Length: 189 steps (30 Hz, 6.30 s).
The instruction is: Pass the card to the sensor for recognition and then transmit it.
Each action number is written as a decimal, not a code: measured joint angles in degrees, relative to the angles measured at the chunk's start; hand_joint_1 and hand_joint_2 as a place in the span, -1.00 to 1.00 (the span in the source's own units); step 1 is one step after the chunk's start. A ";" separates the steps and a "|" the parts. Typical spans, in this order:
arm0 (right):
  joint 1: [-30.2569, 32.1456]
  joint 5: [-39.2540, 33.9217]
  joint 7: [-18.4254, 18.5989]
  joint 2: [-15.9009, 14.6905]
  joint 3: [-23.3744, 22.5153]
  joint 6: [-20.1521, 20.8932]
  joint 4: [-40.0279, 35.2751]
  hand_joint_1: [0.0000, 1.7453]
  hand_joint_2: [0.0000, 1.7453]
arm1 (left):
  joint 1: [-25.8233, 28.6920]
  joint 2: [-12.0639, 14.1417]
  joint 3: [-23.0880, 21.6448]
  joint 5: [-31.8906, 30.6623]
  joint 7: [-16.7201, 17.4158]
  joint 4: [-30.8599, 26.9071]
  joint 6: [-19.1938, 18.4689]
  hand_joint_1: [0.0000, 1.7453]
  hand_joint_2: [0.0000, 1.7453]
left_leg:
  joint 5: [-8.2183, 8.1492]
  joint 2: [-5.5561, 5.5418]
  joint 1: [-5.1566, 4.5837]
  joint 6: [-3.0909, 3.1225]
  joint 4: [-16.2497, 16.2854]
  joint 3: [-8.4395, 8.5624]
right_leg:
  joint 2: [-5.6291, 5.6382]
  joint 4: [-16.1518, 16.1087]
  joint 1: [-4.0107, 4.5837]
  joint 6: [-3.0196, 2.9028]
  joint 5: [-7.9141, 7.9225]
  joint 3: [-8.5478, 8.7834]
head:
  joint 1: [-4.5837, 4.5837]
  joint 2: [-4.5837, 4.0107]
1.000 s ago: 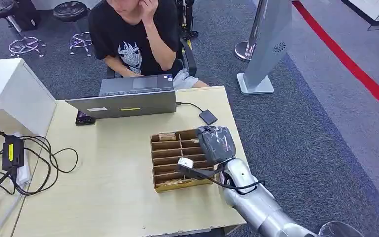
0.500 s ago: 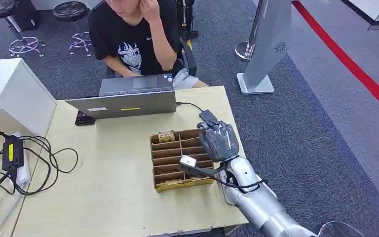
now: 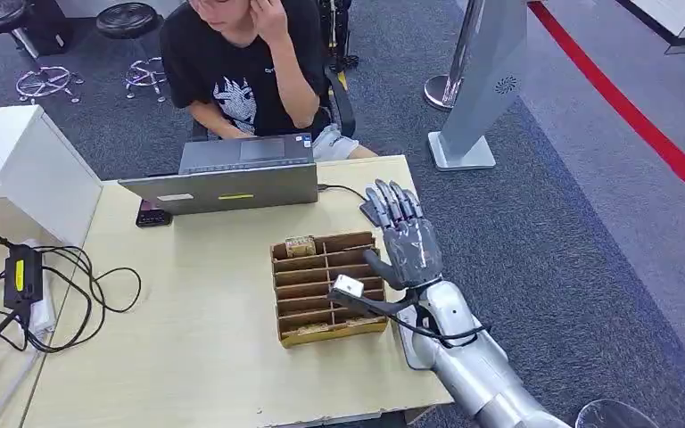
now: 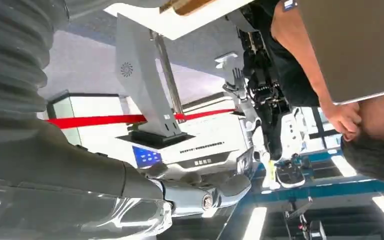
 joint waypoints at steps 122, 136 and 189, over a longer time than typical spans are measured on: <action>-0.61 -4.11 -6.64 1.90 -8.11 0.09 -24.43 1.00 1.00 | -0.12 -0.02 0.00 -1.47 -0.26 0.00 0.00 -1.00 1.00 | 0.00 0.00 0.00 0.00 0.00 -0.02 | 0.00 0.01 0.00 0.00 0.00 -0.02 | 0.02 0.00; -0.59 -5.40 -7.06 1.46 -5.99 0.09 -21.83 1.00 1.00 | -0.10 -0.07 -0.02 -1.55 -0.28 0.00 -0.15 -1.00 1.00 | 0.00 -0.01 0.00 0.00 0.00 -0.03 | 0.00 0.00 0.00 0.00 0.00 -0.03 | 0.02 0.00; 1.48 -4.96 -4.33 -6.40 3.15 2.84 -16.39 -1.00 1.00 | -0.01 0.02 1.01 -0.09 -0.22 0.00 -0.17 -1.00 1.00 | -0.01 -0.02 0.00 0.01 -0.01 -0.07 | -0.02 -0.01 0.00 0.00 -0.01 -0.05 | 0.00 0.00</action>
